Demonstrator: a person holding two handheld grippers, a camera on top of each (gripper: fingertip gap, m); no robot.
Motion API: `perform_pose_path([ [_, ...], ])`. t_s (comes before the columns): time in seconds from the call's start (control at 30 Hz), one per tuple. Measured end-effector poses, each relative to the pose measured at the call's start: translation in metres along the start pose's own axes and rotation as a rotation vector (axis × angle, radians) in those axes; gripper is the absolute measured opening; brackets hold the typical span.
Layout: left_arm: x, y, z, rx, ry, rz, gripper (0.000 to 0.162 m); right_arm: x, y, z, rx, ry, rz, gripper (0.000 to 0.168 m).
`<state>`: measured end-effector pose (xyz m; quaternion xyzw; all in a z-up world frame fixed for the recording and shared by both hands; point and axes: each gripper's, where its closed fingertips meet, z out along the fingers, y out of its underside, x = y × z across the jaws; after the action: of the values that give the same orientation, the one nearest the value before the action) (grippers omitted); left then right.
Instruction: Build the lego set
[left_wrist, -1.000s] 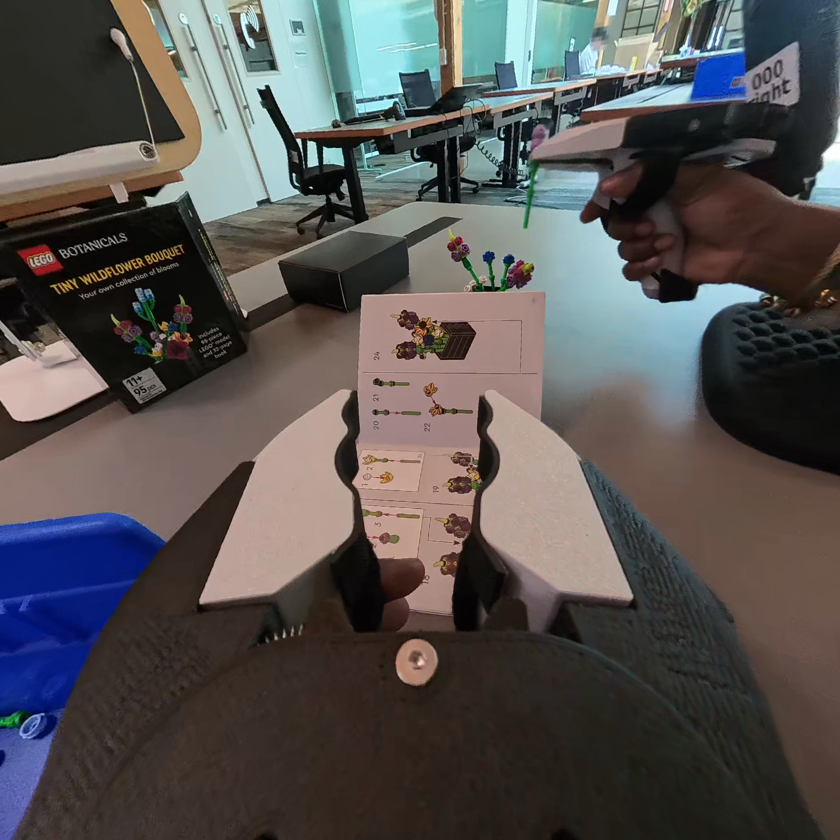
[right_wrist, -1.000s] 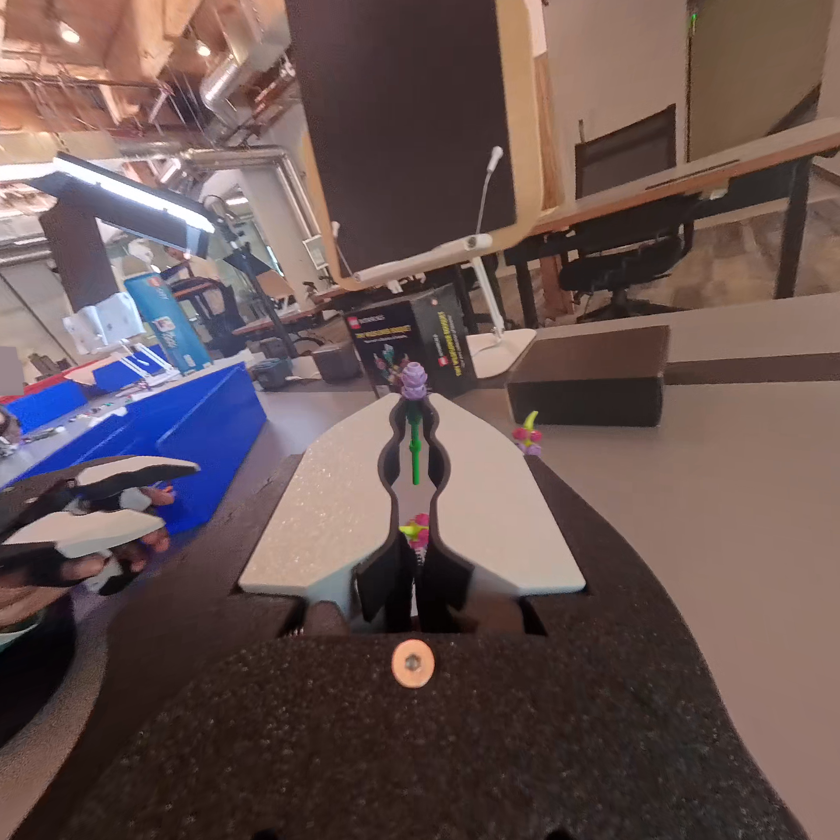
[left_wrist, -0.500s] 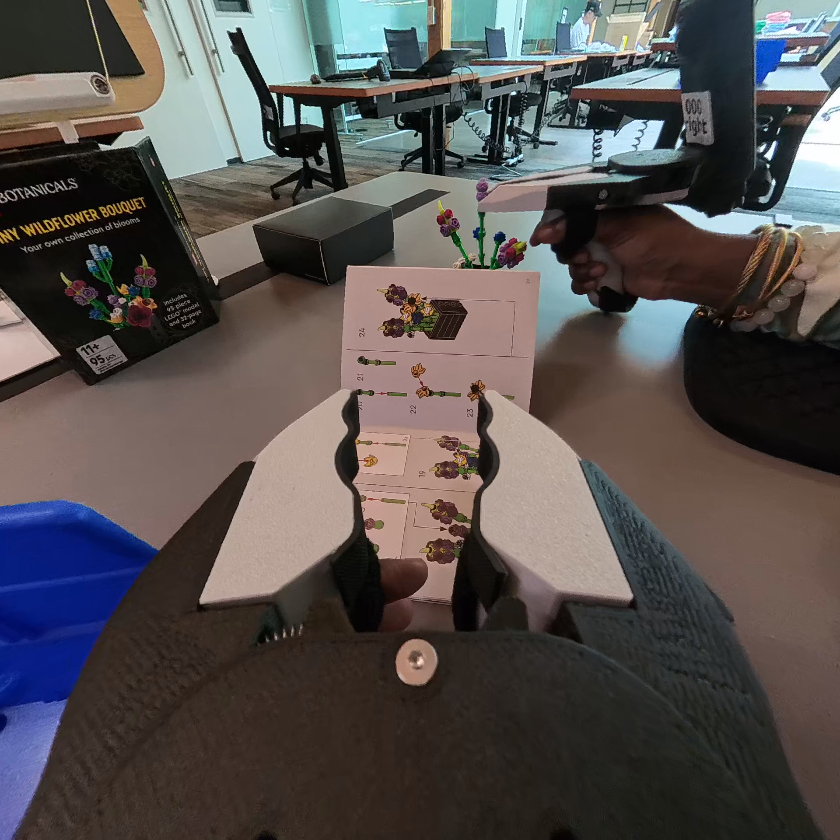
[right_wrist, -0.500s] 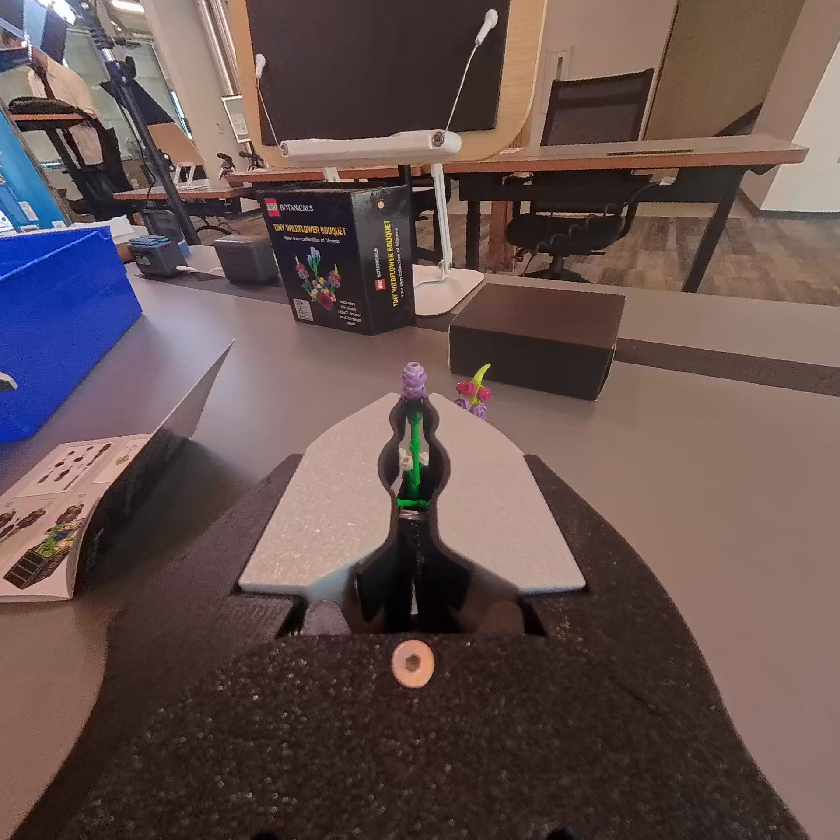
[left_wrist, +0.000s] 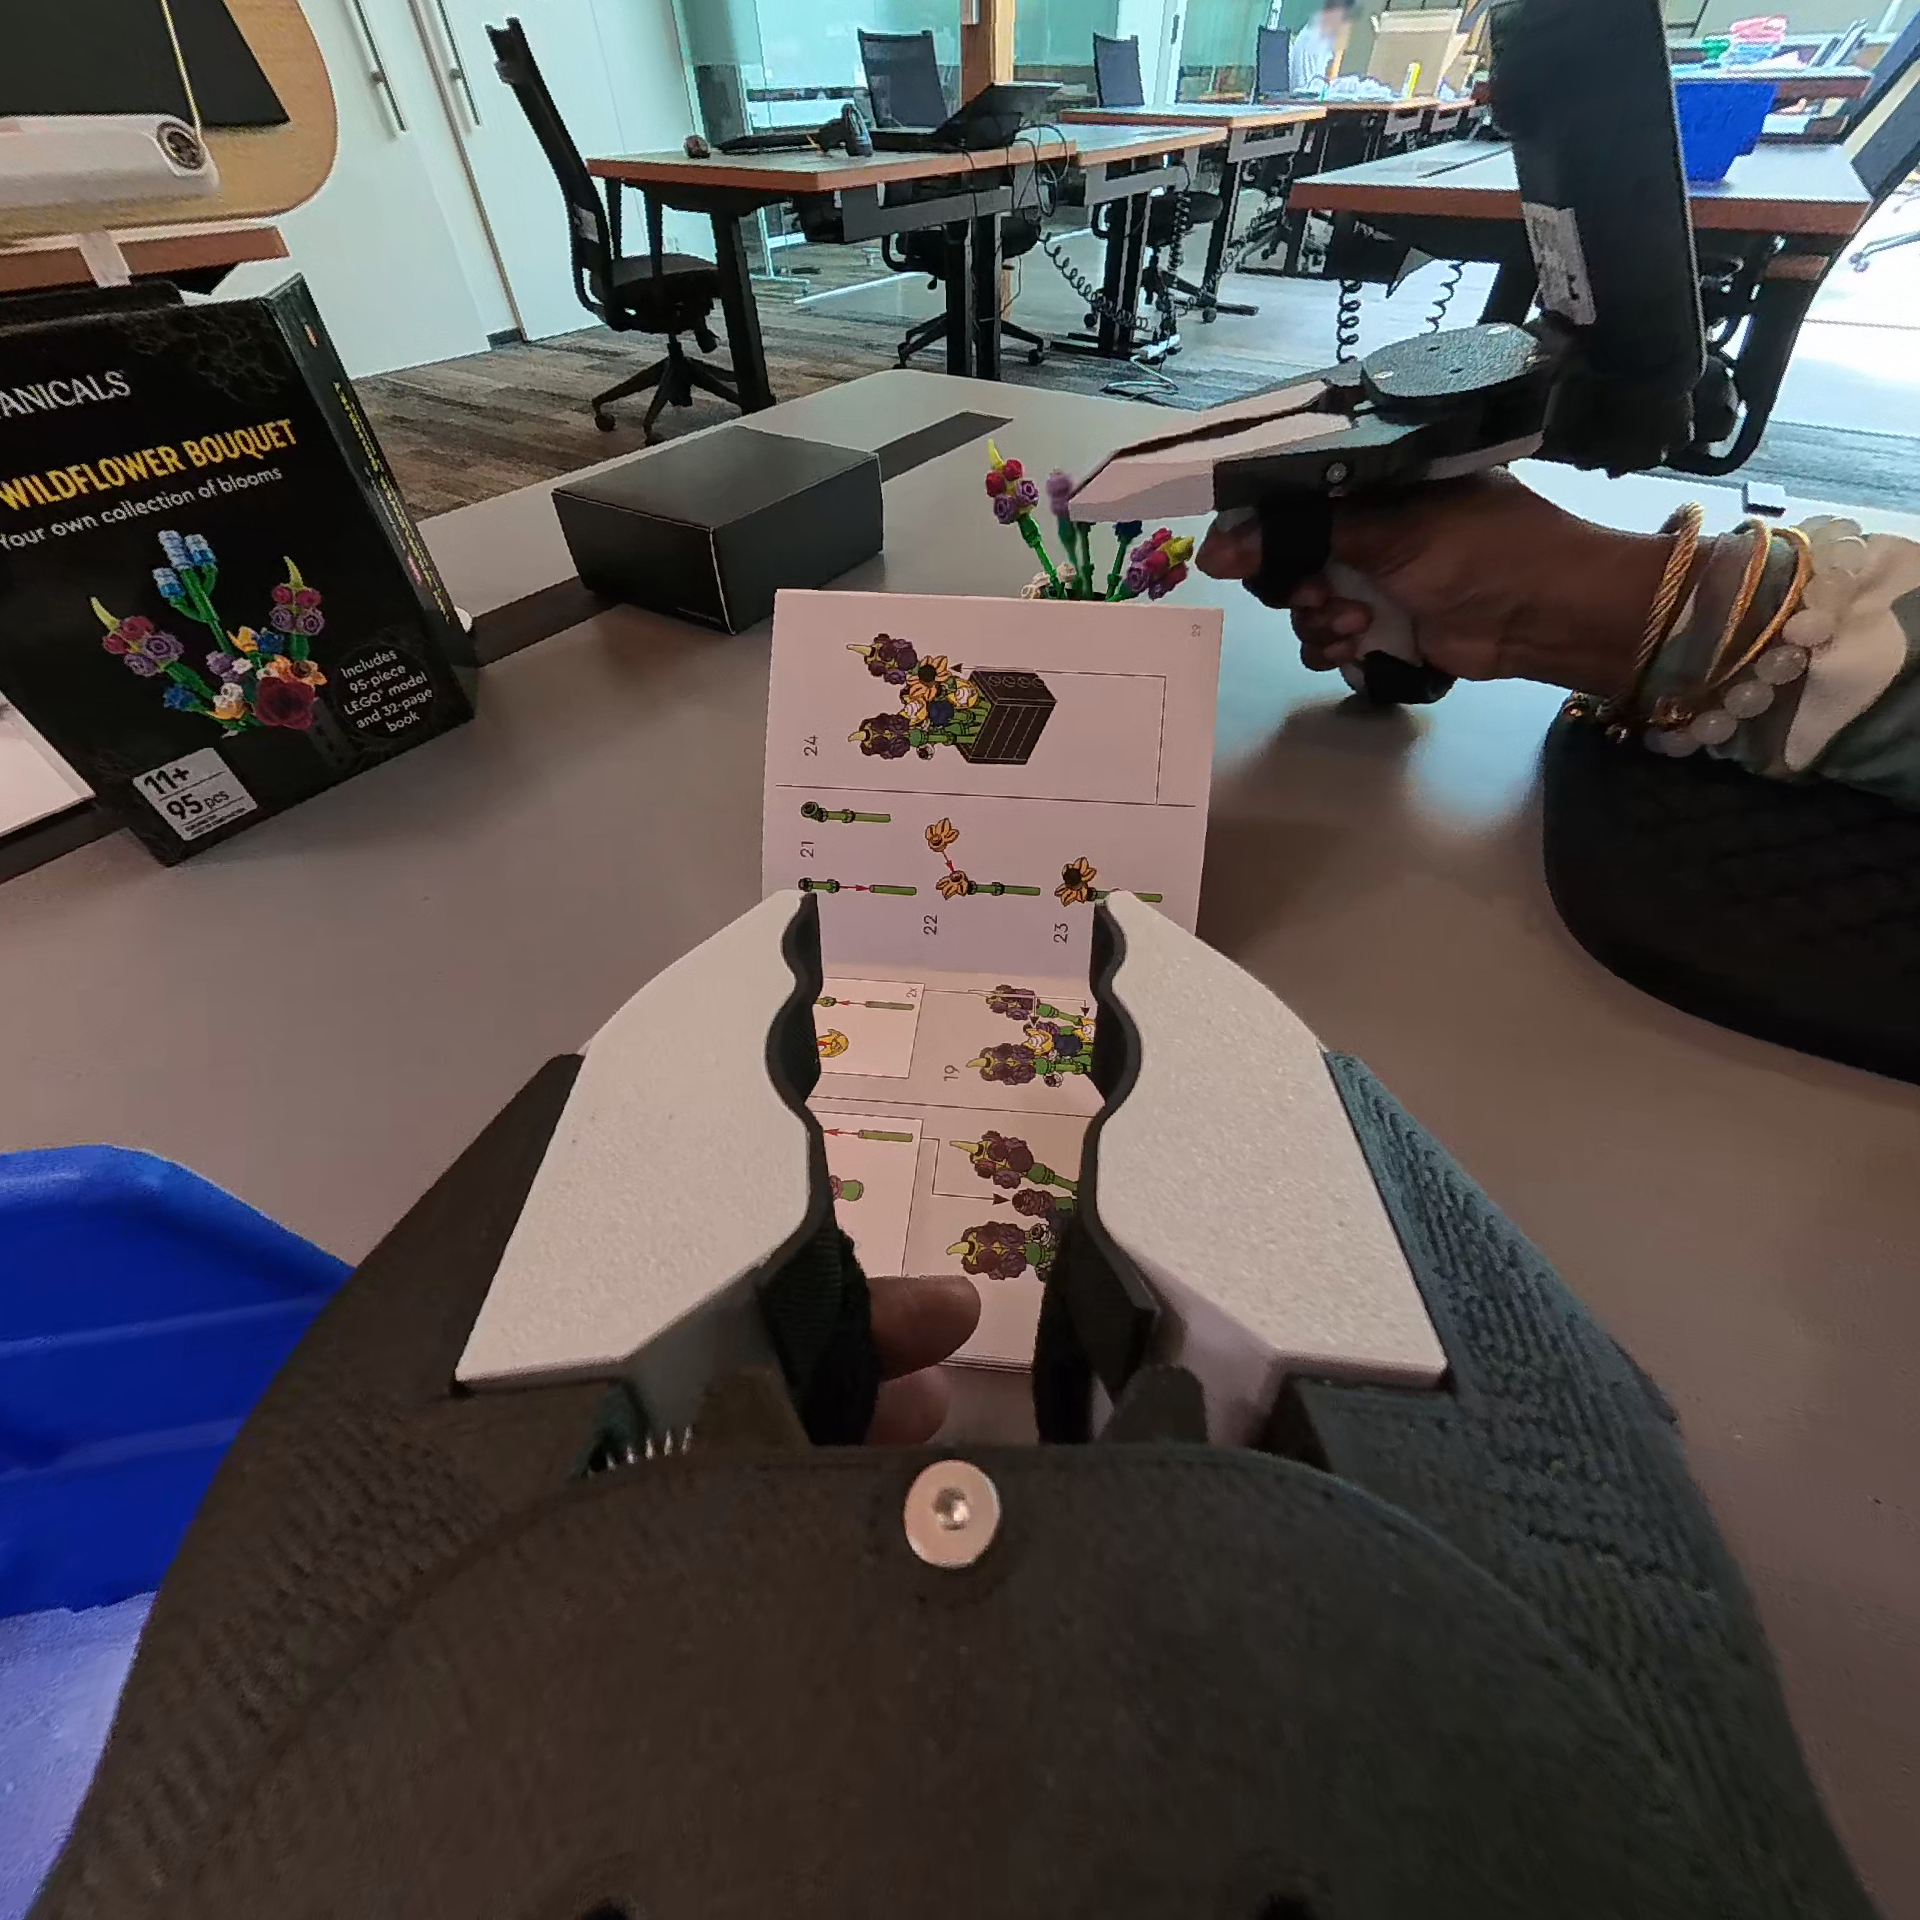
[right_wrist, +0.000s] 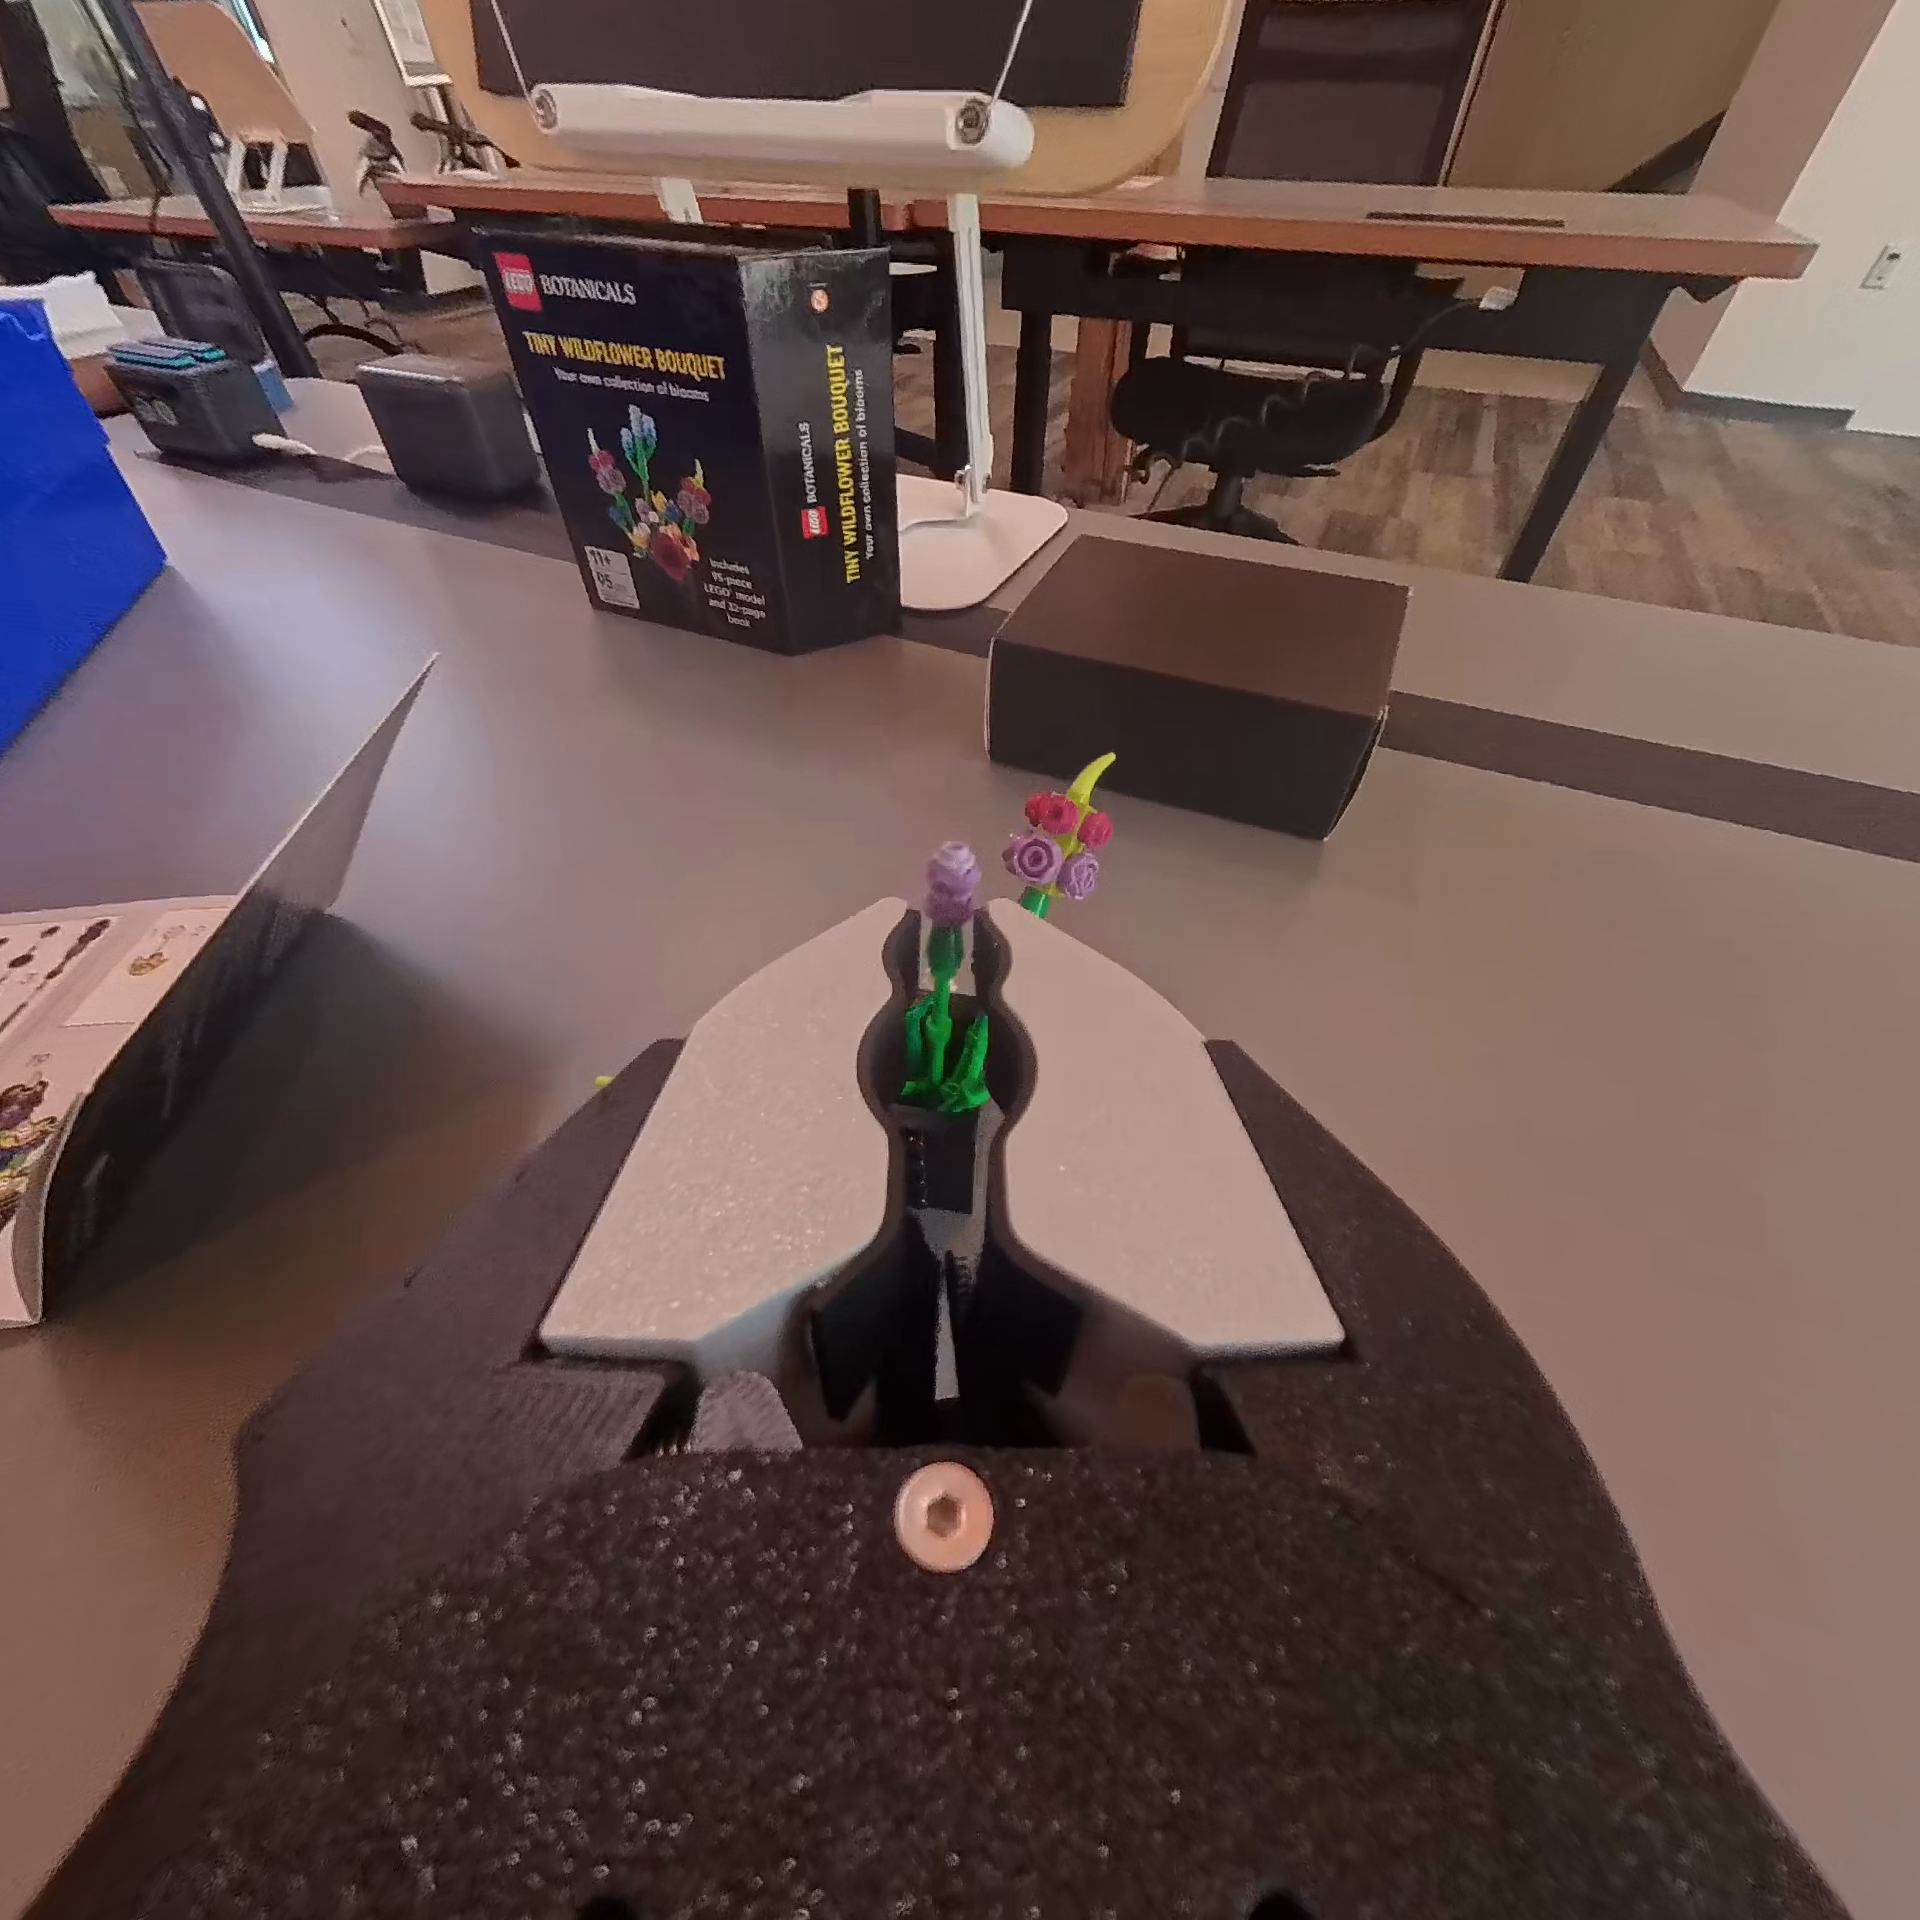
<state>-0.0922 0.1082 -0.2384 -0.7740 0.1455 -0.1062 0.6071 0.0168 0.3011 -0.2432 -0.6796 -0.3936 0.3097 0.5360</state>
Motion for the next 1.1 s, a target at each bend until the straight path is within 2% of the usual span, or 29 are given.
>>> perform_pose_path([
  [0.3, 0.0, 0.001, 0.0, -0.007, 0.002, 0.002, 0.05, -0.002, 0.0, -0.004, -0.027, -0.001, -0.008, 0.011],
  [0.43, -0.001, 0.002, 0.001, -0.01, 0.001, 0.0, 0.05, -0.001, -0.028, -0.014, 0.053, -0.029, -0.017, 0.012],
  [0.5, -0.002, 0.003, 0.001, -0.012, 0.001, -0.004, 0.05, -0.001, -0.051, -0.019, 0.043, -0.113, -0.037, 0.013],
  [0.57, -0.002, 0.003, 0.001, -0.011, 0.002, -0.008, 0.05, -0.002, -0.064, -0.017, -0.121, -0.271, -0.106, 0.022],
  [0.63, -0.001, 0.002, 0.001, -0.011, 0.004, -0.007, 0.05, 0.002, -0.066, -0.014, -0.388, -0.433, -0.159, 0.048],
  [0.7, 0.001, 0.003, 0.001, -0.014, 0.01, 0.0, 0.05, 0.009, -0.059, -0.01, -0.647, -0.586, -0.176, 0.059],
  [0.87, 0.0, 0.006, 0.002, -0.034, 0.0, 0.029, 0.05, 0.006, -0.025, 0.008, -1.093, -0.844, -0.115, 0.048],
  [0.97, -0.002, 0.006, 0.001, -0.033, -0.004, 0.021, 0.049, 0.008, -0.001, 0.018, -1.298, -0.868, -0.161, 0.047],
  [1.1, -0.003, 0.005, 0.001, -0.028, 0.003, 0.007, 0.05, 0.007, 0.011, 0.022, -1.505, -0.899, -0.124, 0.039],
])
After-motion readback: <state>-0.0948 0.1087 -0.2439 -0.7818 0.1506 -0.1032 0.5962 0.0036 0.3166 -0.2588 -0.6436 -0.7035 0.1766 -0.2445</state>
